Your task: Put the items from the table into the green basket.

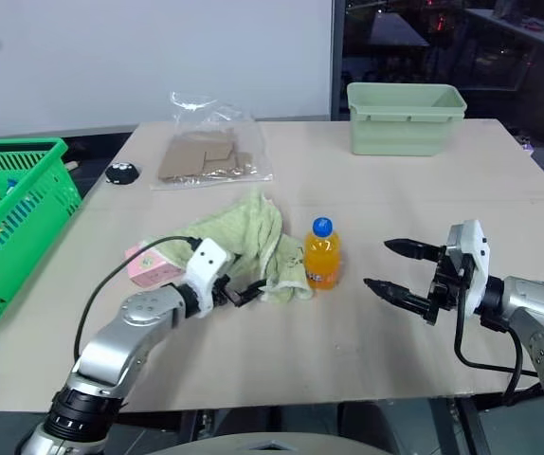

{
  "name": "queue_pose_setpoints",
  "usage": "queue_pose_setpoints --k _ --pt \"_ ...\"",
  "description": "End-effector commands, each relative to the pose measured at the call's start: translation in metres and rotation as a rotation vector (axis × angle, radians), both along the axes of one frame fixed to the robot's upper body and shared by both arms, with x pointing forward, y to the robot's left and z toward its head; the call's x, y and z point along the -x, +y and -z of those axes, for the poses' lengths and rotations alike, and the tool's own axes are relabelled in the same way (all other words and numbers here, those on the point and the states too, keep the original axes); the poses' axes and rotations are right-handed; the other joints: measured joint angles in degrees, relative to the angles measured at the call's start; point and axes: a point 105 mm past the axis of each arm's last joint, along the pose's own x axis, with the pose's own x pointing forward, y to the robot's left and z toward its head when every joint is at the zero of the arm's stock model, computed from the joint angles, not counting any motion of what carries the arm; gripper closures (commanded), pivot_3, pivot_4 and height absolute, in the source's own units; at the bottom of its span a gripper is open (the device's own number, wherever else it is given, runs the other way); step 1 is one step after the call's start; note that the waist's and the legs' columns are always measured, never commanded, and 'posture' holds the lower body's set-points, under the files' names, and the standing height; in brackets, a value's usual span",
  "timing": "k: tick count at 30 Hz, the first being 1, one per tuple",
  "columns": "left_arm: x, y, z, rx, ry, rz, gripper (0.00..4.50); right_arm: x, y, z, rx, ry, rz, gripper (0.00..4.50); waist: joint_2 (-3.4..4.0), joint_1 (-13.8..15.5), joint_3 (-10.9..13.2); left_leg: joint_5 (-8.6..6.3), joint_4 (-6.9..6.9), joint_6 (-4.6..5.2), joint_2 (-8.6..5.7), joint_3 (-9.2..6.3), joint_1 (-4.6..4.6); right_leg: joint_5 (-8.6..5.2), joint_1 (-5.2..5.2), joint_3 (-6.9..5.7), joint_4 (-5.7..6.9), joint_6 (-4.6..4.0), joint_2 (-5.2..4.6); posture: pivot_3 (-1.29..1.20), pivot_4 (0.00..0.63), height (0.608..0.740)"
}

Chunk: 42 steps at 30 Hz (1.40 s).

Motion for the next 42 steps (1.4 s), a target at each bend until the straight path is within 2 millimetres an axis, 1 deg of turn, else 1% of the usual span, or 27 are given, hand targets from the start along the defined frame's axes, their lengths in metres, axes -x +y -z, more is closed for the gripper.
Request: queue_pose_setpoints --k 1,2,5,6,7,8,9,10,13,15,16,17,18,20,21,24,27,31,34,37,39,42 --pt "-0.015 0.004 -0.005 -0.068 -0.049 -0.062 0.55 0.004 0.001 -0.015 0.006 -0.059 -0.007 0.0 0.0 -0.13 0.0 0.0 0.0 0.0 0.0 -0.02 0.0 0.0 0.0 0.0 0.0 0.0 0.01 -0.11 0.019 0.74" --pt "-0.017 0.005 -0.003 -0.085 -0.05 -0.075 0.87 0.004 0.001 -0.015 0.006 -0.059 -0.005 0.0 0.0 -0.2 0.0 0.0 0.01 0.0 0.0 -0.02 0.01 0.0 0.01 0.0 0.0 0.0 0.01 -0.11 0.019 0.74" --pt "-0.02 0.004 0.001 -0.112 -0.051 -0.09 2.28 0.004 0.001 -0.014 0.006 -0.055 0.0 0.0 0.0 -0.65 0.0 0.0 0.02 0.0 0.0 -0.02 0.0 0.0 0.02 0.01 0.0 0.01 0.01 -0.11 0.021 0.74" --pt "-0.02 0.002 0.001 -0.099 -0.052 -0.093 2.84 0.005 0.001 -0.014 0.006 -0.054 0.0 0.0 0.0 -0.74 0.0 0.0 0.02 0.0 0.0 -0.03 0.0 0.0 0.02 0.01 0.0 0.0 0.01 -0.11 0.021 0.74" --pt "-0.02 0.0 0.0 -0.091 -0.056 -0.095 3.19 0.005 0.001 -0.014 0.006 -0.053 0.001 0.0 0.01 -0.89 -0.01 0.0 0.02 0.0 0.0 -0.03 0.0 0.0 0.02 0.01 0.0 0.0 0.01 -0.11 0.021 0.74" --pt "-0.021 -0.002 -0.002 -0.083 -0.066 -0.096 3.63 0.005 0.001 -0.014 0.006 -0.053 0.001 0.0 0.01 -1.01 -0.01 0.0 0.02 0.0 0.0 -0.03 0.0 0.0 0.02 0.01 0.0 0.0 0.01 -0.11 0.021 0.74" --pt "-0.021 -0.003 -0.004 -0.072 -0.077 -0.099 3.94 0.004 0.001 -0.013 0.006 -0.052 0.002 0.0 0.0 -1.1 -0.01 0.0 0.02 0.0 0.0 -0.04 0.0 0.0 0.02 0.01 0.01 0.0 0.01 -0.11 0.021 0.74" --pt "-0.022 -0.003 -0.007 -0.062 -0.088 -0.104 4.47 0.004 0.001 -0.013 0.006 -0.052 0.002 0.0 0.01 -1.15 -0.01 0.0 0.02 0.0 0.0 -0.05 0.0 0.0 0.02 0.01 0.01 0.0 0.01 -0.11 0.021 0.74" --pt "-0.026 -0.002 -0.016 -0.038 -0.136 -0.124 4.47 0.003 0.001 -0.013 0.005 -0.051 0.002 0.0 0.0 -1.23 -0.01 0.0 0.03 0.0 0.0 -0.04 0.0 0.0 0.02 0.01 0.01 0.0 0.01 -0.11 0.018 0.74" --pt "-0.034 0.002 -0.036 0.005 -0.23 -0.17 4.47 0.002 0.001 -0.013 0.0 -0.052 0.001 0.0 -0.01 -1.24 0.0 0.0 0.03 0.0 0.0 -0.04 -0.01 0.0 0.02 0.02 0.01 0.01 0.01 -0.11 0.018 0.74" --pt "-0.037 0.004 -0.043 0.023 -0.261 -0.187 4.47 0.002 0.001 -0.013 -0.001 -0.052 0.001 0.0 -0.01 -1.24 0.0 0.0 0.03 0.0 0.0 -0.05 -0.02 0.0 0.01 0.02 0.01 0.01 0.01 -0.11 0.018 0.74" --pt "-0.039 0.005 -0.056 0.059 -0.315 -0.204 4.47 0.001 0.001 -0.013 -0.003 -0.052 0.0 0.0 -0.01 -1.22 0.0 0.0 0.03 0.0 0.0 -0.05 -0.02 0.0 0.01 0.02 0.01 0.01 0.01 -0.1 0.016 0.74" --pt "-0.04 0.003 -0.076 0.145 -0.384 -0.203 4.47 0.001 0.001 -0.014 -0.008 -0.055 -0.001 0.0 -0.01 -1.19 0.0 0.0 0.03 0.0 0.0 -0.06 -0.02 0.01 0.02 0.02 0.01 0.01 0.02 -0.09 0.014 0.74" --pt "-0.036 0.001 -0.104 0.268 -0.482 -0.192 4.47 -0.001 0.001 -0.016 -0.017 -0.064 0.002 0.0 -0.03 -1.11 0.01 0.0 0.04 0.0 0.0 -0.06 -0.03 0.01 0.02 0.02 0.01 0.01 0.02 -0.09 0.013 0.74" --pt "-0.032 0.0 -0.113 0.316 -0.506 -0.181 4.47 -0.003 -0.001 -0.019 -0.021 -0.076 0.014 0.0 -0.03 -1.1 0.01 0.0 0.04 0.0 0.0 -0.06 -0.06 0.02 0.02 0.02 0.01 0.0 0.02 -0.09 0.013 0.74" --pt "-0.026 0.005 -0.128 0.365 -0.55 -0.19 4.47 -0.011 -0.01 -0.029 -0.039 -0.116 0.06 0.0 -0.01 -1.23 -0.01 0.0 0.04 0.0 -0.01 -0.02 -0.04 0.02 0.02 0.07 0.01 0.0 0.02 -0.09 0.013 0.74" --pt "-0.028 0.009 -0.15 0.432 -0.595 -0.213 4.47 -0.02 -0.025 -0.038 -0.062 -0.149 0.131 0.0 -0.02 -1.2 -0.01 0.0 0.04 0.01 -0.01 -0.04 -0.01 0.02 0.05 0.07 0.01 0.0 0.04 -0.09 0.013 0.74" --pt "-0.044 0.004 -0.181 0.464 -0.641 -0.165 4.47 -0.032 -0.04 -0.049 -0.103 -0.189 0.198 0.0 -0.14 -0.93 0.05 0.01 0.36 0.01 -0.01 -0.3 -0.21 0.02 0.16 0.15 0.01 0.02 0.33 -0.07 0.013 0.74" --pt "-0.055 -0.008 -0.21 0.451 -0.685 -0.06 4.47 -0.035 -0.042 -0.054 -0.111 -0.202 0.205 0.0 -0.12 -1.0 0.03 0.01 0.4 0.01 -0.04 -0.31 -0.16 0.02 0.25 0.23 0.01 0.02 0.38 -0.07 0.007 0.74" --pt "-0.062 -0.012 -0.228 0.473 -0.713 -0.032 4.47 -0.035 -0.042 -0.059 -0.127 -0.219 0.215 0.0 -0.09 -1.28 0.01 0.0 0.38 0.02 -0.04 -0.32 -0.15 0.02 0.25 0.28 0.01 0.02 0.41 -0.09 0.001 0.74" --pt "-0.069 -0.016 -0.235 0.481 -0.723 -0.012 4.47 -0.033 -0.043 -0.061 -0.143 -0.224 0.221 0.0 -0.08 -1.38 0.01 -0.02 0.36 0.06 -0.04 -0.31 -0.15 0.15 0.25 0.31 0.02 0.21 0.41 -0.1 0.0 0.74" --pt "-0.082 -0.024 -0.242 0.482 -0.729 0.012 4.47 -0.031 -0.046 -0.06 -0.127 -0.232 0.25 0.0 -0.08 -1.44 0.01 -0.03 0.32 0.06 -0.04 -0.33 -0.16 0.16 0.22 0.31 0.02 0.23 0.44 -0.14 0.0 0.74"
